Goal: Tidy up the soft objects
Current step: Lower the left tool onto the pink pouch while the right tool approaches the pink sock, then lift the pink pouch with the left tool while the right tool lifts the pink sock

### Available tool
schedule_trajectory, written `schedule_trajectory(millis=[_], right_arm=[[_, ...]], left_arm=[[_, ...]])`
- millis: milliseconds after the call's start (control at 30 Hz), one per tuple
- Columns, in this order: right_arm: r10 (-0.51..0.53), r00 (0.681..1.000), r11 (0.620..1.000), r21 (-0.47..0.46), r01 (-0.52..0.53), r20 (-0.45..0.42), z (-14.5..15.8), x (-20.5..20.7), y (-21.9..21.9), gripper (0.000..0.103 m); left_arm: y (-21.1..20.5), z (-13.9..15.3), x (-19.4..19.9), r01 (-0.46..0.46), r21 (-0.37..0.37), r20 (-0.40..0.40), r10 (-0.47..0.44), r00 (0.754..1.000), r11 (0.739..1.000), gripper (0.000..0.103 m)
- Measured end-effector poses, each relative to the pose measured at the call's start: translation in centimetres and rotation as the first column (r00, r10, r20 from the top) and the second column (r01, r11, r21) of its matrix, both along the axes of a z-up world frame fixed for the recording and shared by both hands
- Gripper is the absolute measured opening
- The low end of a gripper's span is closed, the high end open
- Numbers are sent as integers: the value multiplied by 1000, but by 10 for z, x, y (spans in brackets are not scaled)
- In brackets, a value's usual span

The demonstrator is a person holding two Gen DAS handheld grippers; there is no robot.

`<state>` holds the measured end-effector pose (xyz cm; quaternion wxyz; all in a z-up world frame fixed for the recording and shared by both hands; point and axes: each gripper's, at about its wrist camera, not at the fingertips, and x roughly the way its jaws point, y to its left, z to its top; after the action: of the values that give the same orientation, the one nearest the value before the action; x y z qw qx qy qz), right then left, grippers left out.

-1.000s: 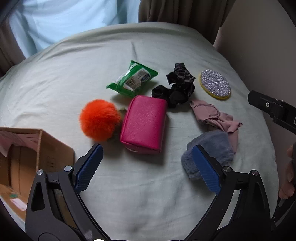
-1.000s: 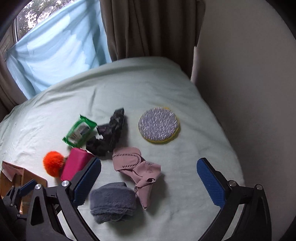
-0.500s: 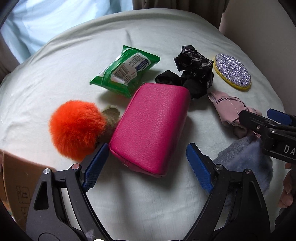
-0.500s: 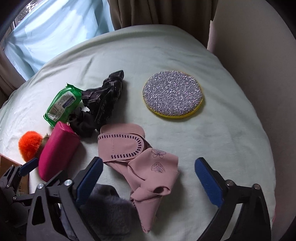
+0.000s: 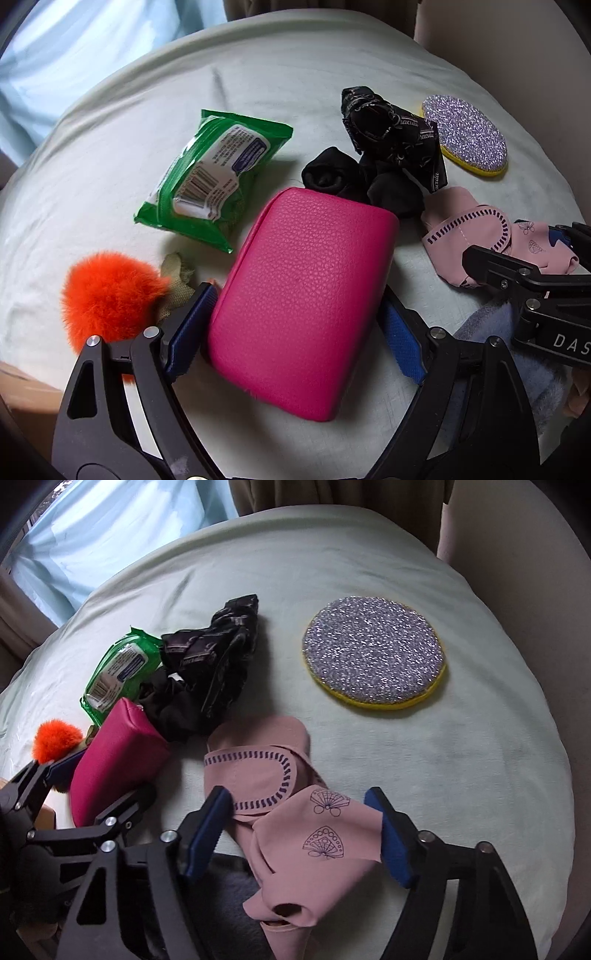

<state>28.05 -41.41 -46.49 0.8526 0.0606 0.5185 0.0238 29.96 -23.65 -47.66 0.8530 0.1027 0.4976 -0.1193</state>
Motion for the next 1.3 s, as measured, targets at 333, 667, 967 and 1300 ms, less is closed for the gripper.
schedule_trajectory(millis=[333,667,967,1300], right_arm=[[63,998,998,9,-63,16,3,1,12,34],[39,997,999,6,-40,68,26,-13,7,21],[-22,989,1000,1,22,143,97,-46,-5,21],[-14,970,1000,6,13,241,230,-94,25,21]], left_arm=[[-6,-1,8,72,17,3,-72,997,997,56],[-8,22,-9,95,21,28,-96,995,995,46],[0,93,-35,68,-24,83,-66,994,997,46],[44,226,-80,-22,-143,138,42,989,989,46]])
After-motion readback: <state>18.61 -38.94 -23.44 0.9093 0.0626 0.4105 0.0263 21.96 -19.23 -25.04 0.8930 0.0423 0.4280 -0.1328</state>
